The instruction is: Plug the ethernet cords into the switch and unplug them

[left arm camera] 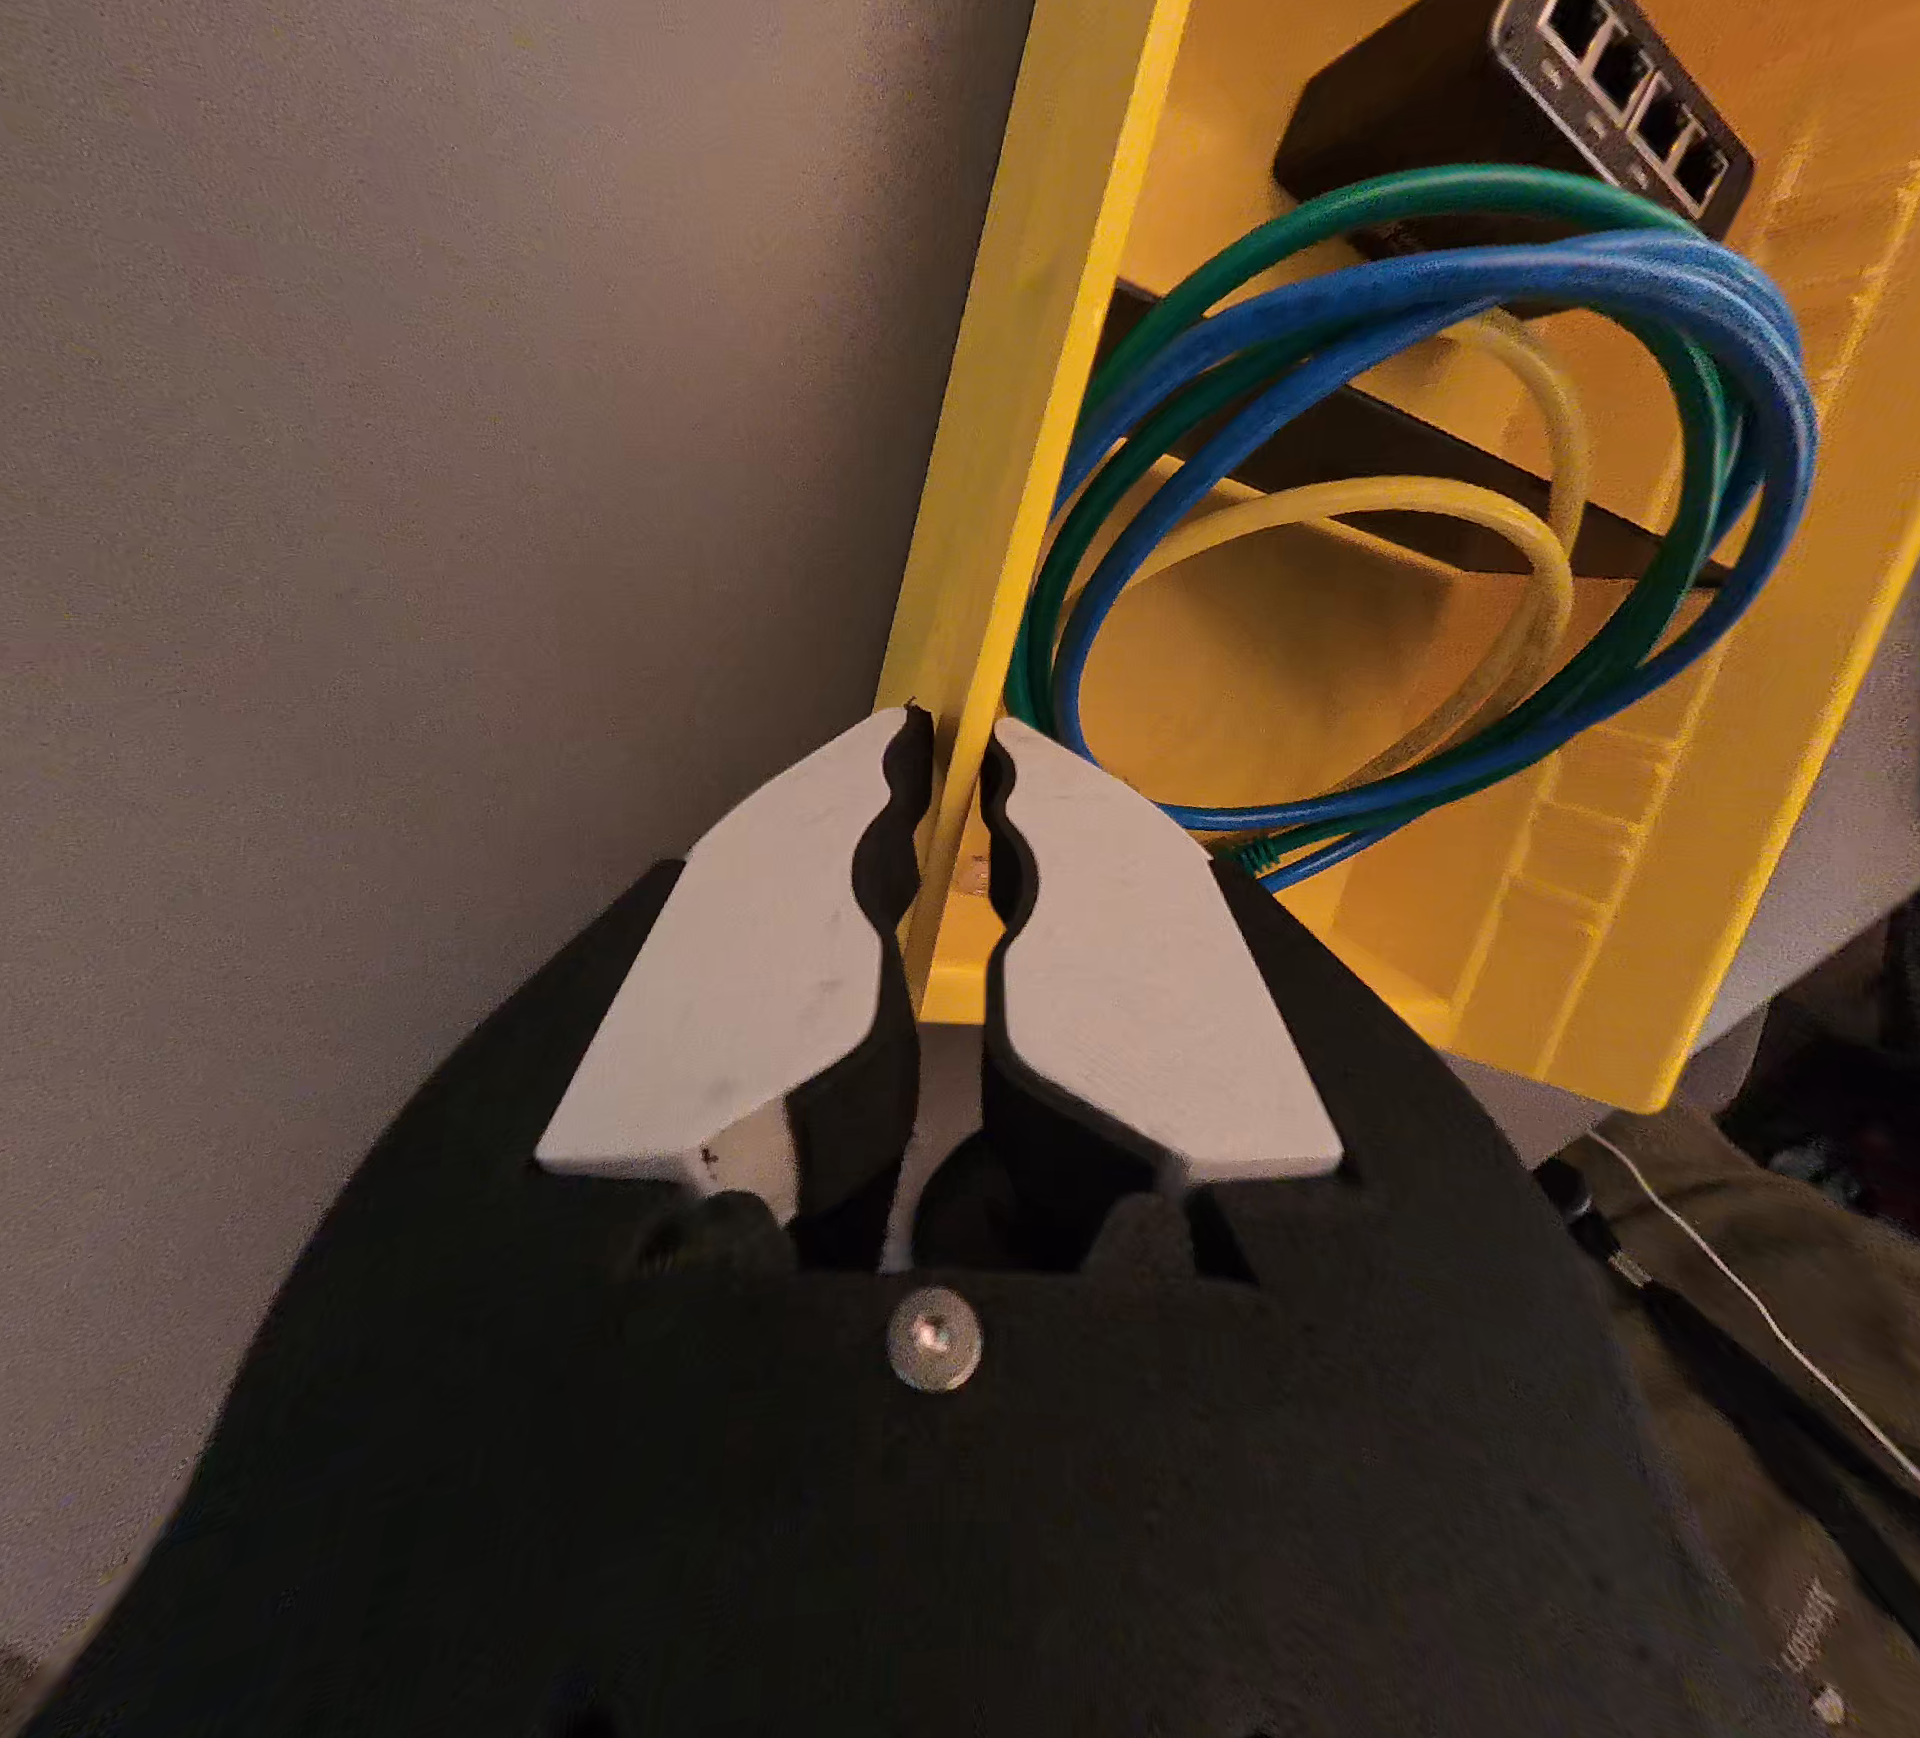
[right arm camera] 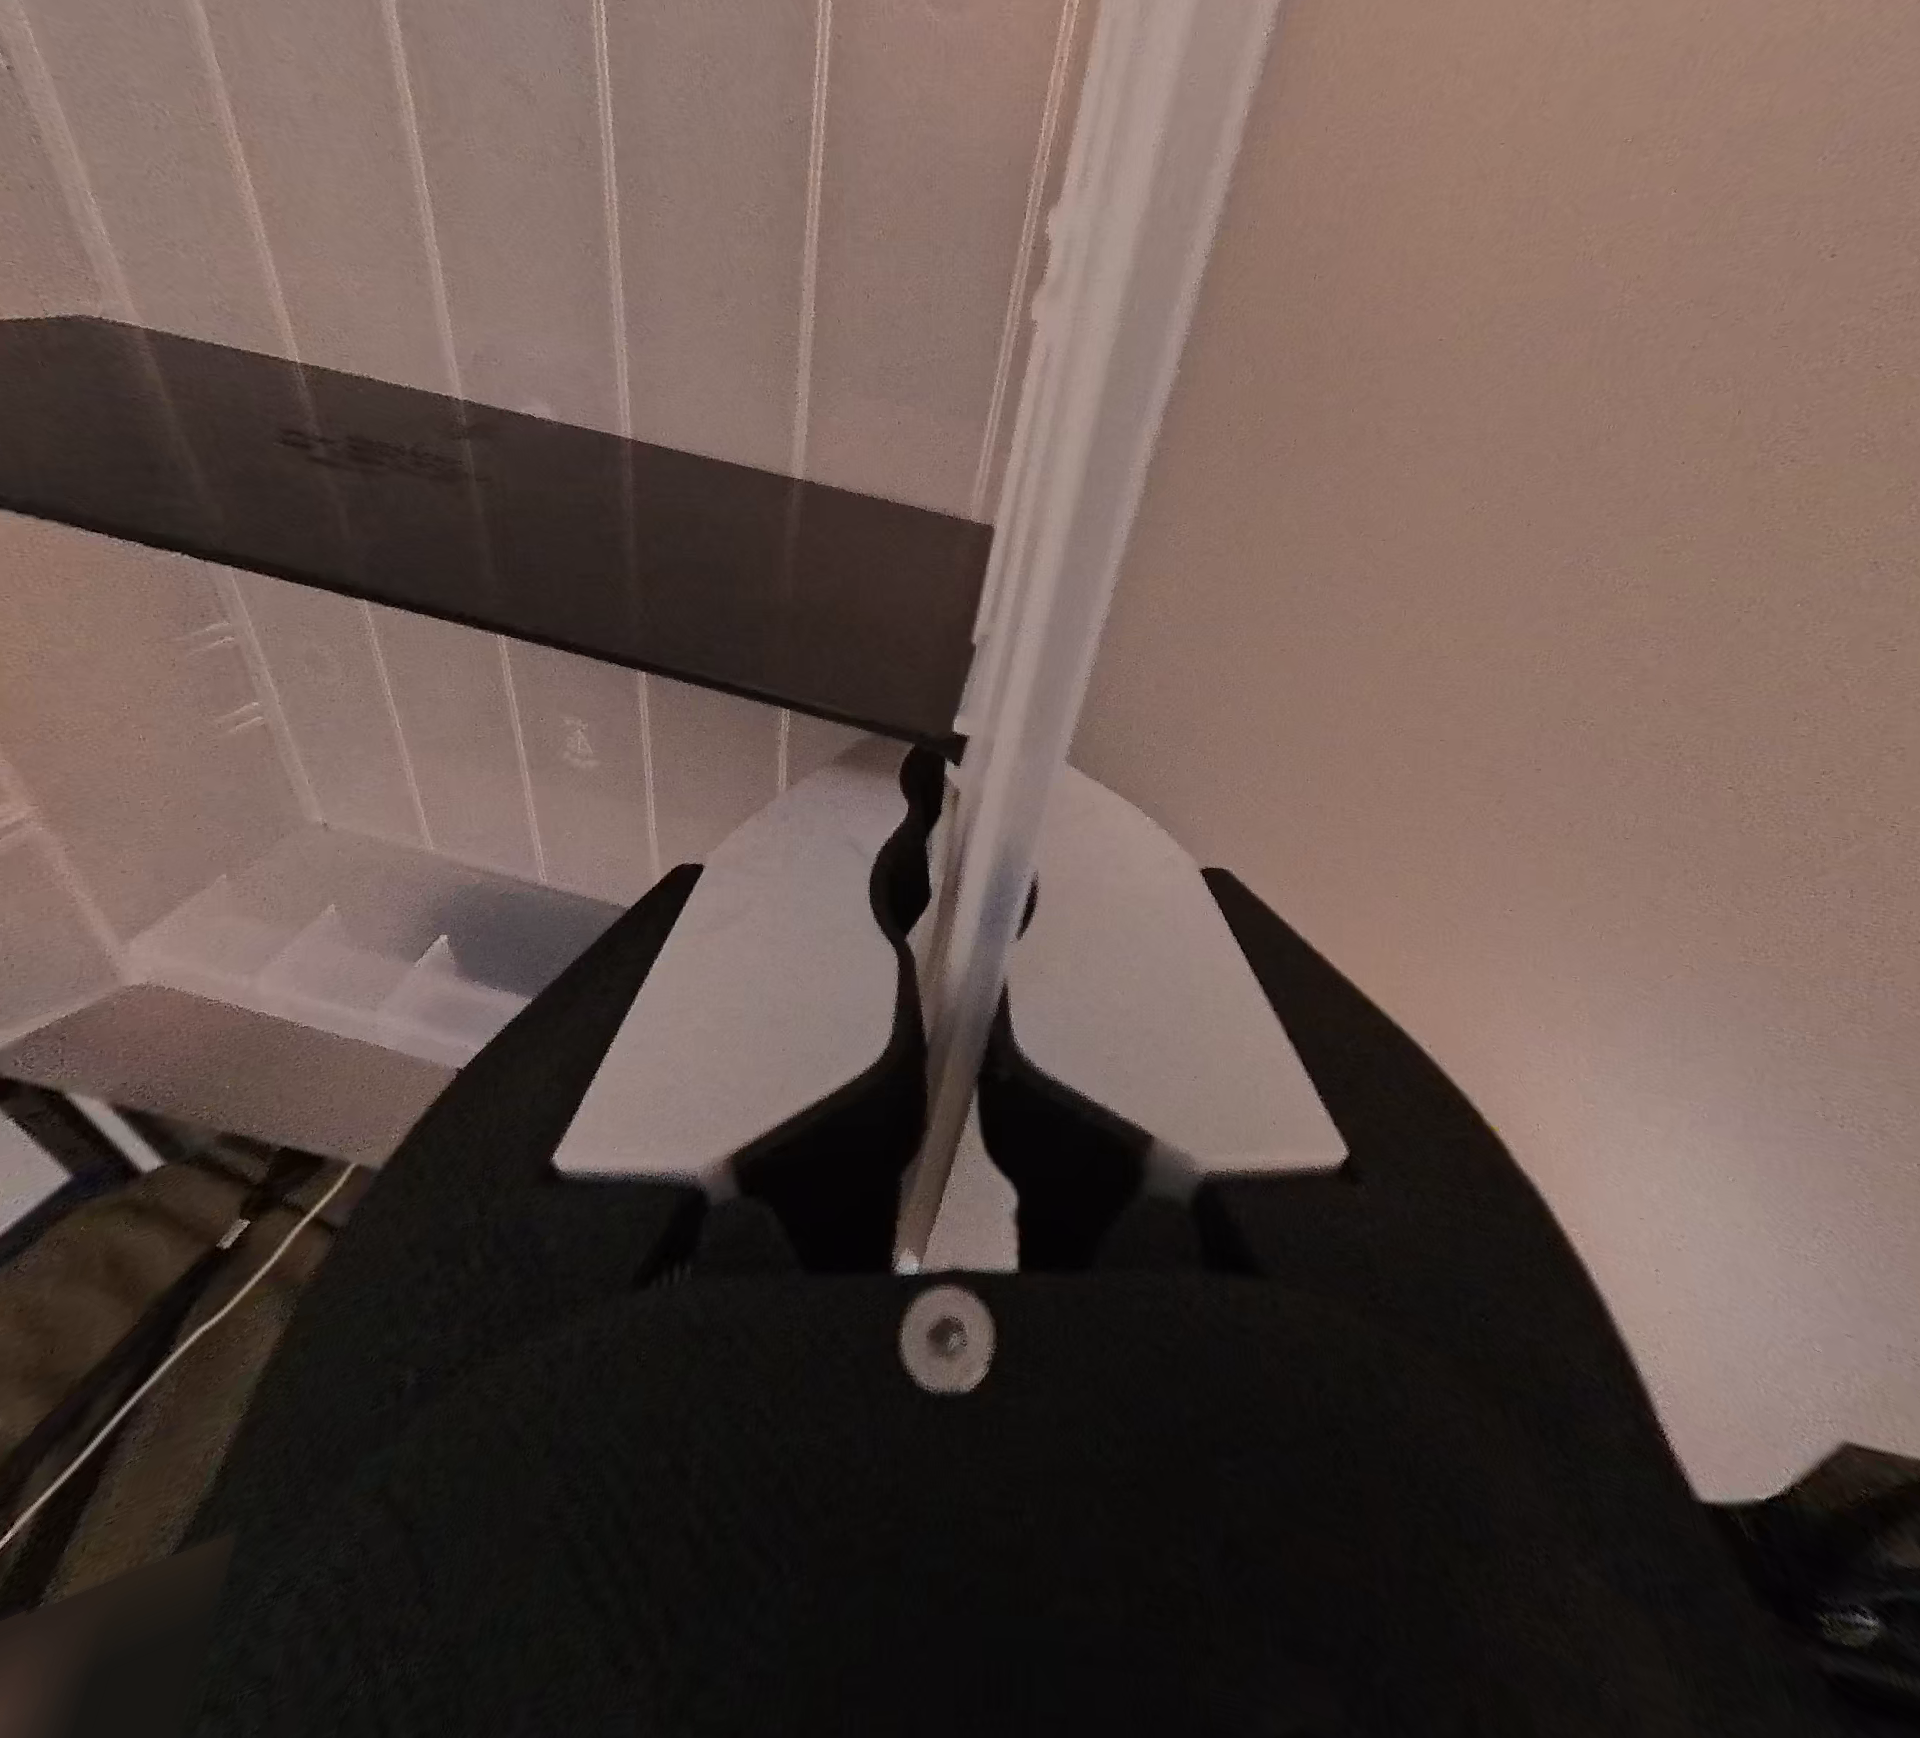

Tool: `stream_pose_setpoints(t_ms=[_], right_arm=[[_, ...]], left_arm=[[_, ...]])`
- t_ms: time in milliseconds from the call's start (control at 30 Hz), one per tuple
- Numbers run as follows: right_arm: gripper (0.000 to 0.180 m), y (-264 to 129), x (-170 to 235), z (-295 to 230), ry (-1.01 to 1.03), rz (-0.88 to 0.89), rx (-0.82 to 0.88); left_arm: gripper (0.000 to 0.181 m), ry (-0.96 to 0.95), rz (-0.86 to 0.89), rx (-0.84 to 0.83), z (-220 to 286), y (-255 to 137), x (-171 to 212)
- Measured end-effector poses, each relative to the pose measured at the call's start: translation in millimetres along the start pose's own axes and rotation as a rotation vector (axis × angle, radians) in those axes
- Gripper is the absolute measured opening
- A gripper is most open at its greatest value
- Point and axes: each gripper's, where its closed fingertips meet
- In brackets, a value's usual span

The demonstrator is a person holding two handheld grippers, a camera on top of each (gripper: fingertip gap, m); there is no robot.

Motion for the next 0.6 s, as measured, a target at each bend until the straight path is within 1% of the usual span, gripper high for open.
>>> stream_pose_setpoints(t_ms=[100,267,400,467,600], right_arm=[[0.004,-1.1,-14.4,-1.0,-0.071,-0.022,0.101],[0.004,-2.7,-26.8,3.9,-0.11,-0.039,0.116],[0.004,-4.4,-24.7,14.1,-0.1,-0.05,0.111],[0.004,-5.8,-22.3,19.6,-0.08,-0.058,0.109],[0.005,-7.2,-20.2,26.1,-0.072,-0.054,0.099]], left_arm=[[0.007,-0.145,0.045,-0.071,-41.4,-25.1,28.3],[0.007,-0.355,0.124,-0.151,-91.4,-56.0,70.7],[0.009,-0.469,0.221,-0.136,-110.8,-66.6,82.1],[0.009,-0.487,0.263,-0.135,-117.4,-69.8,84.8],[0.008,-0.511,0.27,-0.185,-124.4,-76.4,97.1]])
Point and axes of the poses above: each gripper's, where its closed fingertips meet, y out along the fingers, x out of its underside, z = x × y across the jaws, and after that the axes turned 6 degrees about y, right-handed
